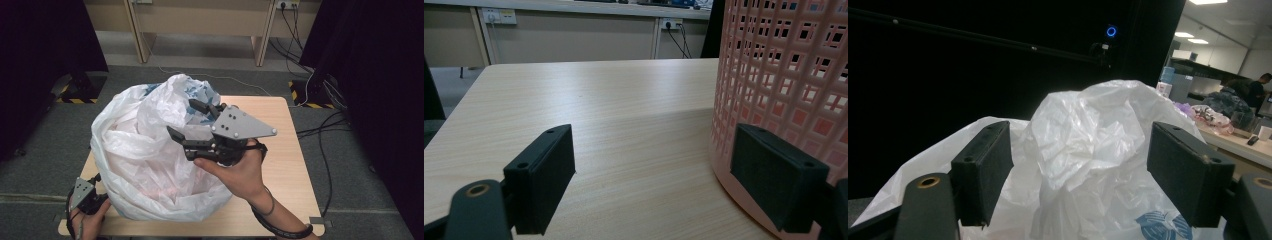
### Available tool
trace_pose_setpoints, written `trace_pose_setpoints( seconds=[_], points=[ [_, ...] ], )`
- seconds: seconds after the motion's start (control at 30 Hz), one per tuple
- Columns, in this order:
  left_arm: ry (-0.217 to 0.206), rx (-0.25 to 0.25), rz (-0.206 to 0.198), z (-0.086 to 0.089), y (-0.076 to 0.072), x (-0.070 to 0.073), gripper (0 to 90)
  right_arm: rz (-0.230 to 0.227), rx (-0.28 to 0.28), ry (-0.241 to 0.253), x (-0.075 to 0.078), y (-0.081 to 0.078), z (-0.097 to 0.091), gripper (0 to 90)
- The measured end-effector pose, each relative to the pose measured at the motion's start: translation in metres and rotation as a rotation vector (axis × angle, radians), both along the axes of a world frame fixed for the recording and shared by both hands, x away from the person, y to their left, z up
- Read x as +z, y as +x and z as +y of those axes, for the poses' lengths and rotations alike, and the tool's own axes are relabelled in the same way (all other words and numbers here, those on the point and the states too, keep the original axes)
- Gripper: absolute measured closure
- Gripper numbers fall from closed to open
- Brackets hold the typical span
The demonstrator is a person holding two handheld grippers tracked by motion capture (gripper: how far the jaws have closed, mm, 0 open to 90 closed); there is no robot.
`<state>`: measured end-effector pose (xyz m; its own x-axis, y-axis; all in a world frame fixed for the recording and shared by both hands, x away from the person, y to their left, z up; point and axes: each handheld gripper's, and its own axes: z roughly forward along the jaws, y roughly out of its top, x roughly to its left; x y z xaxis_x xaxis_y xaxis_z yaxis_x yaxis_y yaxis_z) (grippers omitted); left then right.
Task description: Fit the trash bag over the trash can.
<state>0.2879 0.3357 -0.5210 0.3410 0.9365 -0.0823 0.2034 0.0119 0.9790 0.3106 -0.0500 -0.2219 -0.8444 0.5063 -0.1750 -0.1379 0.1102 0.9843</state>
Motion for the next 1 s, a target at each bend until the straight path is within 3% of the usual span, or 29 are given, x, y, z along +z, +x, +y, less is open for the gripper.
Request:
trace_pose_setpoints(
  seconds=[0.2, 0.5, 0.8, 1.0],
  points=[
    [0.001, 0.0, 0.0, 0.0, 0.0, 0.0, 17.4, -0.011, 0.011, 0.015, 0.008, -0.001, 0.001, 32.0],
    [-0.004, 0.001, 0.0, 0.0, 0.0, 0.0, 17.4, -0.032, 0.022, 0.005, 0.018, 0.004, 0.008, 50.3],
    [-0.005, 0.0, -0.001, 0.0, 0.0, 0.0, 17.4, -0.04, 0.02, -0.015, 0.021, 0.01, 0.019, 52.9],
    [-0.006, 0.0, 0.0, 0.0, 0.0, 0.0, 17.4, -0.018, 0.02, -0.036, 0.017, 0.018, 0.026, 53.6]
  ],
)
